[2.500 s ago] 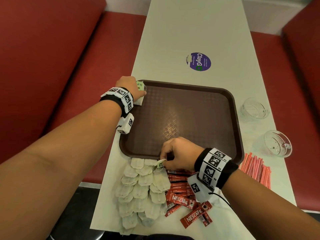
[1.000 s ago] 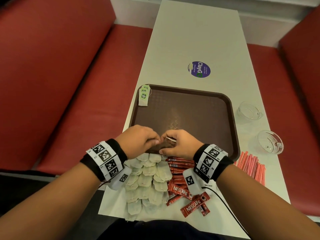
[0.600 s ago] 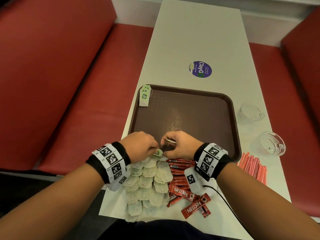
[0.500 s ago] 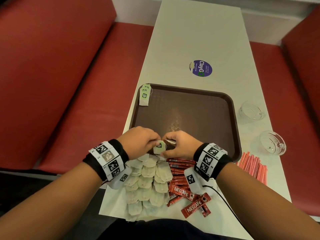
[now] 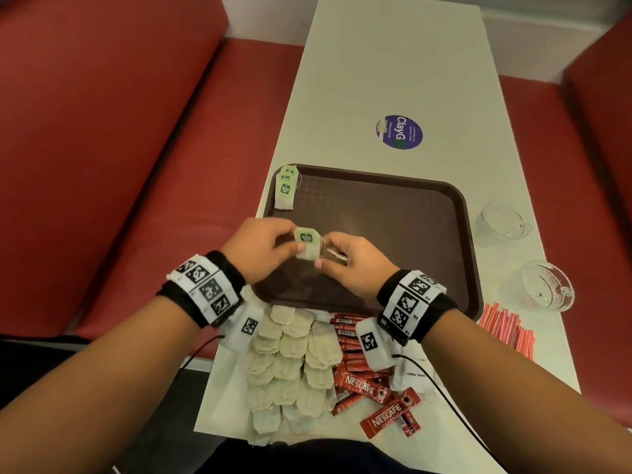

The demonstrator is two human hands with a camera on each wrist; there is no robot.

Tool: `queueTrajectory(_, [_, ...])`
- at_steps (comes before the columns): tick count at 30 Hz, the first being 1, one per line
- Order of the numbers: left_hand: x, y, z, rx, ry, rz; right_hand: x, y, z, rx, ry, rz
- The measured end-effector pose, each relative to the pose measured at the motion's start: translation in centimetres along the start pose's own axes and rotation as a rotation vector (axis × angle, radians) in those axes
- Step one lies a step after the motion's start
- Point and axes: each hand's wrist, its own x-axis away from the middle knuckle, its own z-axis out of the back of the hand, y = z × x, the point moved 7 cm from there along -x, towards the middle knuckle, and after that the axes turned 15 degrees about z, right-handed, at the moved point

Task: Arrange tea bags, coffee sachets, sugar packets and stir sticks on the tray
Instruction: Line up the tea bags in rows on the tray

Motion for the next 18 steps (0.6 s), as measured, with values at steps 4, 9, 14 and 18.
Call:
queueTrajectory(4, [-5.2, -2.5, 2.2, -0.058, 0.129, 0.211, 0.0, 0.7, 0.2, -0.128, 0.043, -0.051])
queueTrajectory(9, [-10.8, -5.9, 2.2, -0.092, 0.109, 0.453, 0.0, 1.1, 0.5, -0.057, 0.023, -0.086])
queueTrajectory(14, [-13.0, -5.7, 2.1, -0.262, 0.134, 0.472, 0.1, 1.7, 0.5, -0.051, 0.025, -0.094])
queueTrajectory(18, [-13.4, -5.3, 1.7, -0.343, 0.125, 0.495, 0.3, 2.2, 0.6, -0.080, 0.049, -0.108])
